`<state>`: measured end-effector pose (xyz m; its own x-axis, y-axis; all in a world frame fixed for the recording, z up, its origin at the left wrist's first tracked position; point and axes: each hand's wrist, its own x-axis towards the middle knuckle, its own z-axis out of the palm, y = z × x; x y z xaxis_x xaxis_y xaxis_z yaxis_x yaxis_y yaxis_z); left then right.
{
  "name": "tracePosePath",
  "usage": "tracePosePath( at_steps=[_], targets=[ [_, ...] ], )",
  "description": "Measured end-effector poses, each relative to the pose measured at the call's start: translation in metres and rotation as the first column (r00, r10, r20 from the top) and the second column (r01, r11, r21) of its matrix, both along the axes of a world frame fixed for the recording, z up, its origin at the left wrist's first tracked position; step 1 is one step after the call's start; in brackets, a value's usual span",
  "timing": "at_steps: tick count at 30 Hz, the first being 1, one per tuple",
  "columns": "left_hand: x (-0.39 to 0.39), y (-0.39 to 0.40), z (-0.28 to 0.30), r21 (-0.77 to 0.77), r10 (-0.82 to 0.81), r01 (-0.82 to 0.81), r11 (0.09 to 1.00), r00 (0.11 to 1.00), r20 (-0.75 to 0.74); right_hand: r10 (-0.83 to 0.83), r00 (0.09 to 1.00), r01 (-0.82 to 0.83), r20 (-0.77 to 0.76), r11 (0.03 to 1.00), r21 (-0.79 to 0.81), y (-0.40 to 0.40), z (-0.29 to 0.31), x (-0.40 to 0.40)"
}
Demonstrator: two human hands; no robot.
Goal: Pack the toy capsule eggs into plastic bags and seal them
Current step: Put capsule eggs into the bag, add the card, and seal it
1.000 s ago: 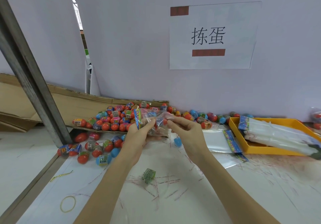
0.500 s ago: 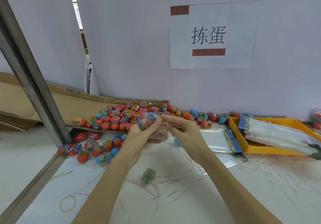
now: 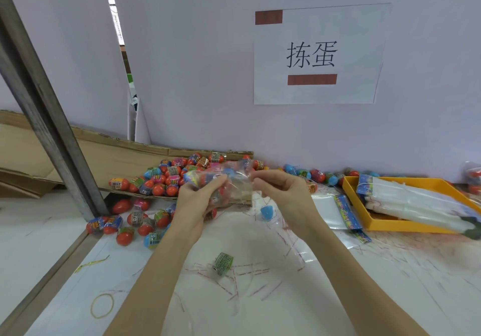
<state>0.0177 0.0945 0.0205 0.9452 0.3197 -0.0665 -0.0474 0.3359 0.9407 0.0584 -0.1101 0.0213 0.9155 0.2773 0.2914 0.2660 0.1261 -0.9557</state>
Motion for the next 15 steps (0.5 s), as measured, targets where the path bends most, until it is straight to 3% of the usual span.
tracePosePath(
  at_steps=[2, 3, 5, 6, 7, 9, 12, 15],
  targets=[
    [0.0, 0.007, 0.001, -0.071, 0.1, -0.097, 0.993, 0.995, 0.028, -0.132, 0.991, 0.133, 0.021, 0.99, -0.043, -0.007, -0.003, 0.005],
    [0.0, 0.009, 0.002, -0.111, 0.13, -0.125, 0.986, 0.991, 0.035, -0.21, 0.973, 0.224, 0.094, 0.958, -0.181, -0.01, -0.006, 0.009],
    [-0.001, 0.013, 0.002, -0.164, 0.166, -0.159, 0.974, 0.986, 0.032, -0.213, 0.931, 0.353, 0.298, 0.74, -0.573, -0.015, -0.014, 0.013],
    [-0.001, 0.013, 0.003, -0.189, 0.174, -0.167, 0.968, 0.984, 0.023, -0.167, 0.923, 0.372, 0.347, 0.623, -0.688, -0.017, -0.017, 0.015],
    [-0.002, 0.012, 0.003, -0.215, 0.175, -0.168, 0.962, 0.984, 0.014, -0.143, 0.924, 0.371, 0.356, 0.57, -0.733, -0.017, -0.018, 0.016],
    [-0.002, 0.011, 0.004, -0.25, 0.165, -0.158, 0.955, 0.986, 0.008, -0.16, 0.904, 0.411, 0.396, 0.572, -0.709, -0.016, -0.018, 0.014],
    [-0.002, 0.009, 0.005, -0.287, 0.133, -0.122, 0.95, 0.991, 0.02, -0.251, 0.804, 0.55, 0.539, 0.657, -0.515, -0.013, -0.013, 0.008],
    [-0.001, 0.004, 0.003, -0.276, 0.117, -0.115, 0.954, 0.993, -0.01, -0.21, 0.865, 0.395, 0.456, 0.845, -0.361, -0.002, -0.01, -0.001]
  ],
)
